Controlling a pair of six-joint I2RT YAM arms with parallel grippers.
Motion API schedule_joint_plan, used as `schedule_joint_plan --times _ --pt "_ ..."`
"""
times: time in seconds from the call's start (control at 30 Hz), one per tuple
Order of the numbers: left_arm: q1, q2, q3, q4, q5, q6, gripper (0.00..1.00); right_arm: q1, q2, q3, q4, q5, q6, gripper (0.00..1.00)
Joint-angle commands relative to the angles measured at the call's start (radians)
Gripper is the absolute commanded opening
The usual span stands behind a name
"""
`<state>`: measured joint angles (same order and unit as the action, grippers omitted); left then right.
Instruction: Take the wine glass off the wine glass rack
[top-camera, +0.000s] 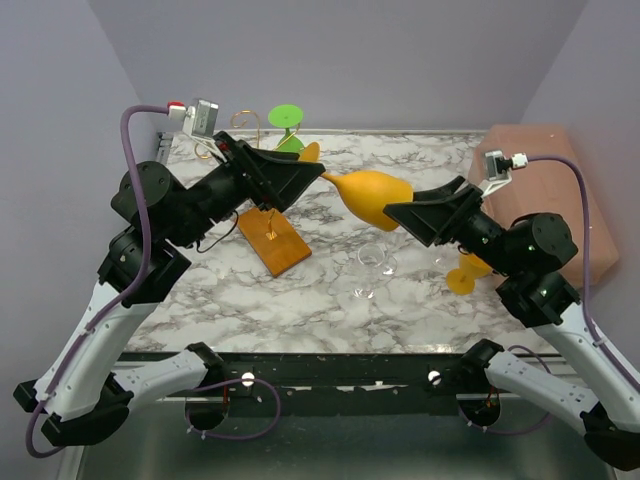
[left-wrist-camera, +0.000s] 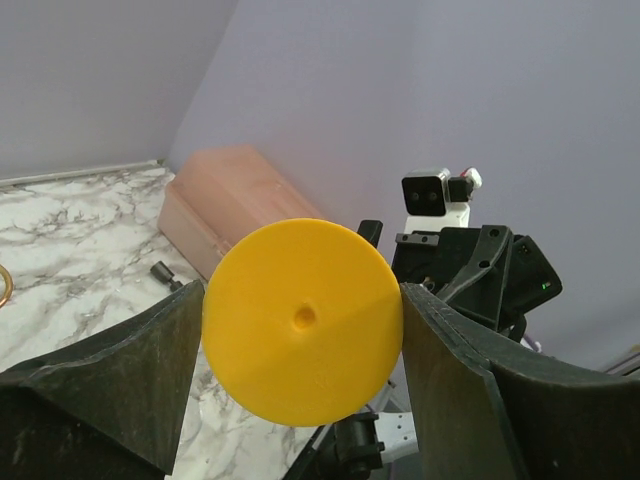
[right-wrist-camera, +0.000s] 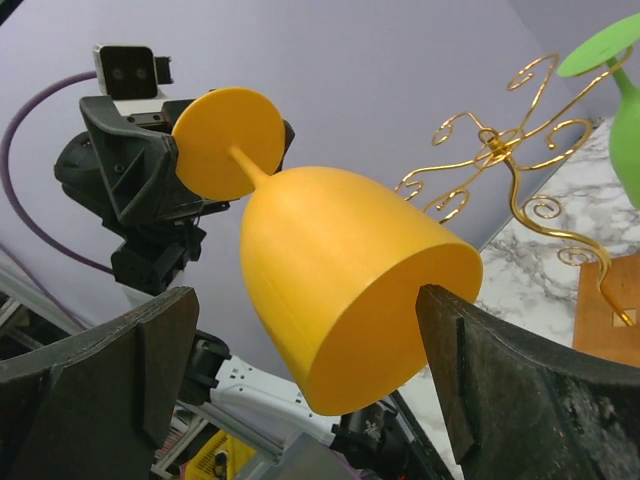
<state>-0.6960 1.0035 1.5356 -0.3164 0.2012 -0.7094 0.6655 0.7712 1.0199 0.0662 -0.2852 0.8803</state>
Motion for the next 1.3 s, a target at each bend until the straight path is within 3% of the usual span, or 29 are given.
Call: schedule_joint_plan --times 0.0,0.17,0.87,1.0,1.1,1.27 --pt "-0.003 -0.017 -0.027 0.086 -0.024 -0.052 0.59 -0.004 0.01 -0.012 0.115 -0.086 0.043 0.99" --pt "-0.002 -0.025 -0.046 0.115 -0.042 -0.07 0.59 -0.003 0.005 -0.013 0.163 -0.114 0.058 0.91" --pt "-0.003 -0.025 -0.066 0.108 -0.114 -0.063 0.63 -0.003 0.029 -0.02 0.251 -0.151 0.092 0.23" --pt "-0.002 -0.019 -0.053 0.085 -0.125 -0.049 0.69 -0.003 0.021 -0.025 0.249 -0.122 0.093 0.1" --pt "-0.001 -0.017 -0.046 0.064 -0.14 -0.037 0.84 -0.003 0.019 -0.021 0.241 -0.108 0.087 0.01" --pt "0.002 -0.004 -0.01 -0.015 -0.168 0.016 0.98 -0.003 0.023 0.001 0.206 -0.098 0.069 0.01"
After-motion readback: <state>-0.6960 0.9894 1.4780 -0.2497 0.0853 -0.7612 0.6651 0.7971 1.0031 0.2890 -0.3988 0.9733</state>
